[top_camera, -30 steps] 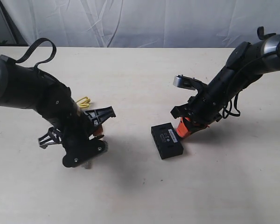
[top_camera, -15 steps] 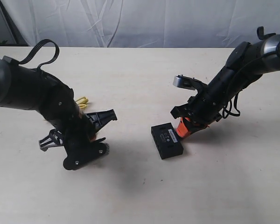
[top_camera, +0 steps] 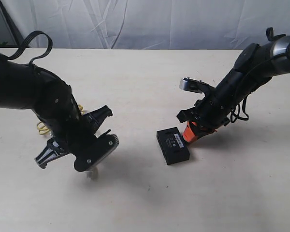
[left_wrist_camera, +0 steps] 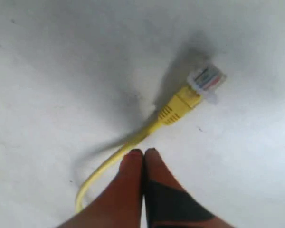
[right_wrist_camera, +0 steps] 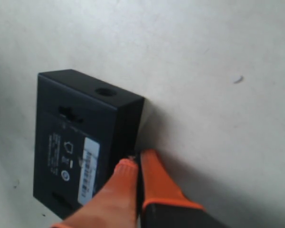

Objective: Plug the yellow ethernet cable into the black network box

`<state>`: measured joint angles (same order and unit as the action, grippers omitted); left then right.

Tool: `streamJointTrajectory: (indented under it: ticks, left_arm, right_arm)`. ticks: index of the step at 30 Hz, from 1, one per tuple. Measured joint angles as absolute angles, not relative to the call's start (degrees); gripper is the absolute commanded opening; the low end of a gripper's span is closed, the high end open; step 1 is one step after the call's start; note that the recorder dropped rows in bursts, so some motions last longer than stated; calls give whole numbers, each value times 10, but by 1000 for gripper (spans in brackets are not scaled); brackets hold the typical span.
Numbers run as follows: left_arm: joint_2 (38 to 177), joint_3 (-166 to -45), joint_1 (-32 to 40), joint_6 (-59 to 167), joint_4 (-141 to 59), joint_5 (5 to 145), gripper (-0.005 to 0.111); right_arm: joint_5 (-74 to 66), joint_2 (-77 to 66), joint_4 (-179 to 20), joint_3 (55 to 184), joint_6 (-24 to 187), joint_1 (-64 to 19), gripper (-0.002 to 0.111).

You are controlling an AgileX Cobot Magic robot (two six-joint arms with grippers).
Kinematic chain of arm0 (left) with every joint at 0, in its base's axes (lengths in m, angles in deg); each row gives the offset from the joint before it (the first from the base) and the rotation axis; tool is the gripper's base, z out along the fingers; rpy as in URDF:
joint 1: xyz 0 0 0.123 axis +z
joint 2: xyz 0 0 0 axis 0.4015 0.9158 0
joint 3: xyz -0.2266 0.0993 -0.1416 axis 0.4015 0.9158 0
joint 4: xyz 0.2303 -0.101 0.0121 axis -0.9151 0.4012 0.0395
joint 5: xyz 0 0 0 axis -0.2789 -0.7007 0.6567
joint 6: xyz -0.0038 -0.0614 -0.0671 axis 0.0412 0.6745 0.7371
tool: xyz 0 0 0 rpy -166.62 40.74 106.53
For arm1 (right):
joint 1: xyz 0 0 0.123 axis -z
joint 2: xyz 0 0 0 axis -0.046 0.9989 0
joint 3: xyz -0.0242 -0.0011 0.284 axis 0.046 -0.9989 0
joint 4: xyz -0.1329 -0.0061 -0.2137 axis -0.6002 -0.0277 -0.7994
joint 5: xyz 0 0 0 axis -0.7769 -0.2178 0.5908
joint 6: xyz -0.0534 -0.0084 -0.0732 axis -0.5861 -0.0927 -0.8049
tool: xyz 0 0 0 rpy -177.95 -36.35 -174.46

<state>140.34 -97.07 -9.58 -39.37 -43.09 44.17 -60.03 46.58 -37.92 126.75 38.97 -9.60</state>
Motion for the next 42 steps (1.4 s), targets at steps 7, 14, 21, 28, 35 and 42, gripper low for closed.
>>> streamJointTrajectory:
  ticks: [7,14,21,28,35,42]
  left_arm:
    - [1394,-971,-98,-277,-491,418,13]
    - [1379,-971,-98,-436,-456,389,63]
    - [1379,-971,-105,-591,-313,390,57]
    - [1389,-971,-111,-592,-315,398,56]
    - [1416,-971,-111,-592,-351,410,48]
    - [1424,-971,-111,-592,-351,417,6]
  right_arm:
    - [-600,466,-379,1267,390,-96,-1]
    - [-600,466,-379,1267,390,-96,-1]
    - [-600,466,-379,1267,390,-96,-1]
    - [-600,466,-379,1267,390,-96,-1]
    - [-600,466,-379,1267,390,-96,-1]
    - [-600,466,-379,1267,390,-96,-1]
